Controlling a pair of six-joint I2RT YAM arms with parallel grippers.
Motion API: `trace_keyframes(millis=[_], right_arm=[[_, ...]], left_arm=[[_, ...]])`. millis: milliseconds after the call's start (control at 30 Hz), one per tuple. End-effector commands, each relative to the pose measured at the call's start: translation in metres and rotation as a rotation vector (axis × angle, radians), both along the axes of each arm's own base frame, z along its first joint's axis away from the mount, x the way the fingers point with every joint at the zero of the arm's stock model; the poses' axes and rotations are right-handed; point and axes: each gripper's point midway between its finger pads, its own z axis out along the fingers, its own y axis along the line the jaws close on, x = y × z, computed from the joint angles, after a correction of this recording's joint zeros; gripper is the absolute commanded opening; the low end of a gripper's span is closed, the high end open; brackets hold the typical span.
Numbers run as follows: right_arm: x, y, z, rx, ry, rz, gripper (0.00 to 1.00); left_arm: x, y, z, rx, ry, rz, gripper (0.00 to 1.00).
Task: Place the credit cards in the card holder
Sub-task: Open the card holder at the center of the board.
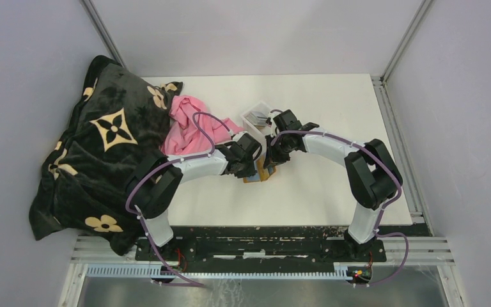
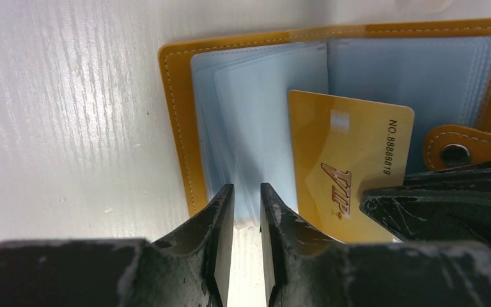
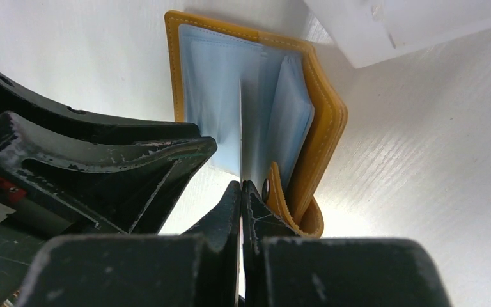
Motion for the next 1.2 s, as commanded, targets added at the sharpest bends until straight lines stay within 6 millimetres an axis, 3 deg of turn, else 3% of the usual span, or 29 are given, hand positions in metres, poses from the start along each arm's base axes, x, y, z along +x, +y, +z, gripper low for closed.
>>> trace_keyframes(millis=[0,467,733,1167], right_arm=[[0.017,0.007,0.03,0.026,-0.084,0.002,0.01],[0.03,-0.008,0.041,0.037,-0.115,-0.046,0.01],[0.03,-0.017,0.033,0.034,-0.094,-0.062,0.01],[0.025,-0.005,0.024,0.101,-0.034,-0.061,0.01]], left_arm=[[-0.002,0.022,-0.02,0.117,0.015,-0.002,0.28],[-0.018,0.045,-0.039,0.229,0.086,-0.003,0.23],[-0.023,0.053,-0.042,0.255,0.1,0.002,0.21],[-0.025,0.062,-0.037,0.283,0.094,0.012,0.21]])
